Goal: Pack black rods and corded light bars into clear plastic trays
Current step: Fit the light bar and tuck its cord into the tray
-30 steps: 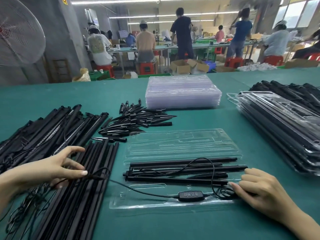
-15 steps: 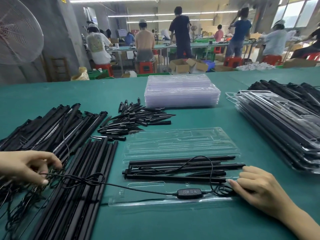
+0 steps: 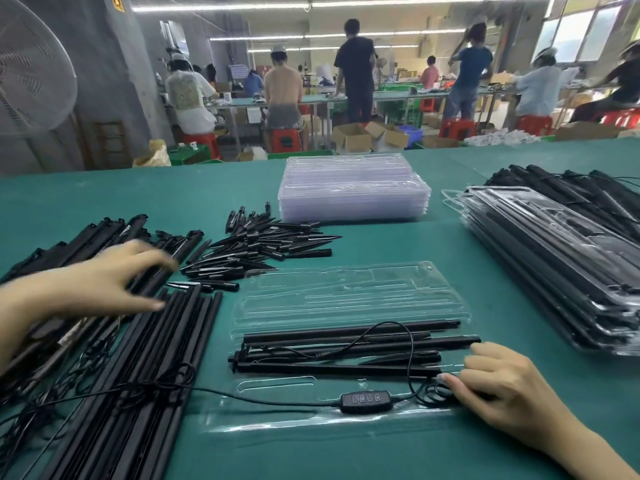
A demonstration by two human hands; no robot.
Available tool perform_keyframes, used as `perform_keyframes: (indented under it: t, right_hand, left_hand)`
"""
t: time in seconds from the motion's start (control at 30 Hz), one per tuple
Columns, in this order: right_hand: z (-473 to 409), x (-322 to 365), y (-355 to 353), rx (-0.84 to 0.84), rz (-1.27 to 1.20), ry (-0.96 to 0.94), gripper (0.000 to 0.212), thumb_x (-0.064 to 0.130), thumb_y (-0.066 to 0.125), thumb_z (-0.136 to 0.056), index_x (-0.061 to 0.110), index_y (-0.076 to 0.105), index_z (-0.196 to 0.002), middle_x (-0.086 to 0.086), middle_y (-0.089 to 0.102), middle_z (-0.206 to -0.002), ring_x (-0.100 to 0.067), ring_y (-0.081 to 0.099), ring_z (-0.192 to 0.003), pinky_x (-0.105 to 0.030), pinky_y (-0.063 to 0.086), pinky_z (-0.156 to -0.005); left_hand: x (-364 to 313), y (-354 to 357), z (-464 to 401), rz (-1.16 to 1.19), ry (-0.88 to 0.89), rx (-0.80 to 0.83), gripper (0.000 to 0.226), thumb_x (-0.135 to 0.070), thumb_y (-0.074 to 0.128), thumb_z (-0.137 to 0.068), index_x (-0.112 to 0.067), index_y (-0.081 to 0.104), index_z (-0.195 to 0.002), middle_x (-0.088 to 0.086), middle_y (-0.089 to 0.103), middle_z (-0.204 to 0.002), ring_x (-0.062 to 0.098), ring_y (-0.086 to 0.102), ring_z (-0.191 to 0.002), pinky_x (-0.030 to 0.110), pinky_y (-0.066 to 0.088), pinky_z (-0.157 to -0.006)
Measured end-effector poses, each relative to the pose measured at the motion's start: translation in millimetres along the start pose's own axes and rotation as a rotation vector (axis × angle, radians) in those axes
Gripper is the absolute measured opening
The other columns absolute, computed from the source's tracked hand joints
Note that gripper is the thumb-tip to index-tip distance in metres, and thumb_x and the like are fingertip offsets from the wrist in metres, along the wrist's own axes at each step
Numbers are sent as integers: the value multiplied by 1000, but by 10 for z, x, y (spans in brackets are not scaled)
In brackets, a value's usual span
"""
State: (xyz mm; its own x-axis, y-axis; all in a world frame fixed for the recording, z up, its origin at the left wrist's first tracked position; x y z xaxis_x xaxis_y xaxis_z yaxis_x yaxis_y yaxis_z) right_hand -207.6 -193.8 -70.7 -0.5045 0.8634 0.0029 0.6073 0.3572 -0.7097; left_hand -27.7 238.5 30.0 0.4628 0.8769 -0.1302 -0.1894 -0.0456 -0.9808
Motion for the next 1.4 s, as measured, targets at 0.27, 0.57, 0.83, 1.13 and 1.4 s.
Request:
perform_keyframes:
  t: [0.27, 0.57, 0.83, 1.13, 1.4]
  right_hand:
    - [7, 29, 14, 9, -15, -1, 51, 27, 57, -92, 17, 37, -46, 3, 31, -48, -17, 26, -49, -24, 27, -47]
    - [1, -4, 16, 9, -40, 5, 51, 26, 59, -91, 18, 37, -46, 4, 31, -48, -16, 28, -48, -23, 26, -46]
    - [2, 28, 22, -20, -1, -56, 52, 25, 55, -94, 17, 36, -46, 2, 31, -48, -18, 29, -47, -24, 29, -44]
    - [20, 89, -30, -39, 132, -105, 50, 27, 52, -96, 18, 47, -47, 4, 40, -51, -17, 37, -51, -24, 39, -50]
    - [28, 217, -117, 61, 358, -84, 45, 33, 51, -91, 22, 52, -48, 6, 46, -49, -17, 48, -51, -24, 37, -58]
  left_hand:
    - [-1649, 540, -1246, -41, 210, -54, 57, -42, 30, -102, -33, 5, -152, -5, 4, -160, 13, 1, -147, 34, 5, -119]
    - [-1313, 1082, -1939, -101, -67, -20, 65, -67, 27, -91, -29, 31, -144, 5, 33, -144, 24, 30, -135, 58, 7, -111]
    - [-1627, 200, -1433, 6, 199, -412, 36, -58, 54, -85, -27, 51, -103, -4, 41, -100, 20, 52, -93, 34, 39, -86]
    - [-2210, 346, -196, -135, 505, -236, 24, -54, 43, -90, -32, 36, -90, -15, 50, -97, 6, 50, -81, 28, 40, -70]
    - [-2141, 669, -170, 180, 377, -19, 16, -57, 31, -95, -45, 29, -106, -9, 62, -116, 8, 55, -91, 30, 42, -86]
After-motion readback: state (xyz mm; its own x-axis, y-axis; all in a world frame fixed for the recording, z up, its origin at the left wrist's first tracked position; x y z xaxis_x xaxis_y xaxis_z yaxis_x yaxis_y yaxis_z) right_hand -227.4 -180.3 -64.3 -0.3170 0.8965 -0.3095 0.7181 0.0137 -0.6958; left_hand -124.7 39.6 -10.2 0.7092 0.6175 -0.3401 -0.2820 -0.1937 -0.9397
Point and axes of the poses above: each hand's wrist, its own z-axis away from the middle knuckle, its own y-axis out of the palm, x = y × z, the point moved 5 cm from there along -z, towards the middle knuckle
